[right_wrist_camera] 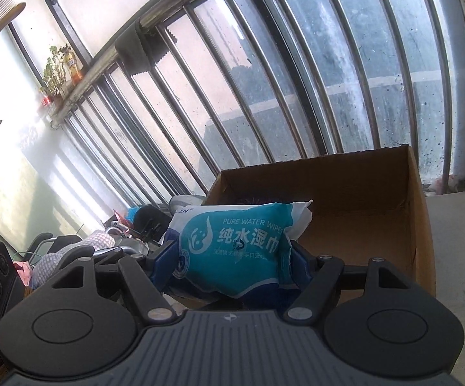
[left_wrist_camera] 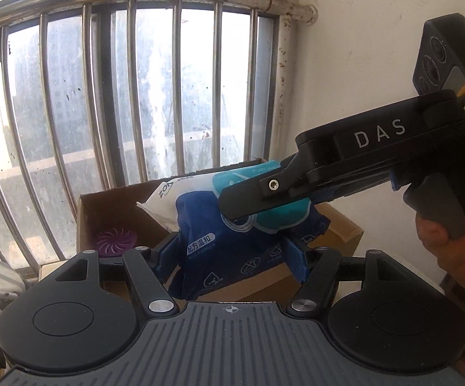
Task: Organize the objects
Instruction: 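Carry the wipes pack into the cardboard box and open the right tool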
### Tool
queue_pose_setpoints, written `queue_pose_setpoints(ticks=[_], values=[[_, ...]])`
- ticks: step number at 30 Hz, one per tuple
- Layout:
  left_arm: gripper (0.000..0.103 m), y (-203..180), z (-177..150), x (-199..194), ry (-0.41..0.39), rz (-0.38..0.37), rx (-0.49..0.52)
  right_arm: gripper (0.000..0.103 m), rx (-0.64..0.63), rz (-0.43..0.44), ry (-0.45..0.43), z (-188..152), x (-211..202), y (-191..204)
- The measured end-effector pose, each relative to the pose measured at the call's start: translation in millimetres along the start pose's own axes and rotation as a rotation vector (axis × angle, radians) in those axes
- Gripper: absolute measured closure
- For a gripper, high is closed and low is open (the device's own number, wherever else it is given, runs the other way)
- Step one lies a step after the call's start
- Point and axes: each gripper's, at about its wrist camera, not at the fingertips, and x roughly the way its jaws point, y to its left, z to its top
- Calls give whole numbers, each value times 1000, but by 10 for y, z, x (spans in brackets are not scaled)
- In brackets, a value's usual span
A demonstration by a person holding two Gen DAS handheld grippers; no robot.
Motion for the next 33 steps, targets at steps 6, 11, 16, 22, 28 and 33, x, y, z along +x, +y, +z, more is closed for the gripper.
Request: queue_pose_setpoints(ticks=[6,11,16,22,28,33], values=[[36,201,123,526,145,-2,91,27,58,-27,96,239,462,-287],[36,453,236,930,273,-21,14,27,80,-70,159,398,843,-415],[39,610,274,1211,361,-16,-22,28,145,-89,226,553,1199,-636],[46,632,251,1410,413,56,60,31,218,-102,255,669,1532,-856],[58,513,118,1440,420,156,247,32,253,-111,280,620,1812,-960],[64,600,98,1387,411,148,219,35,243,-99,266,578,1851,-993]])
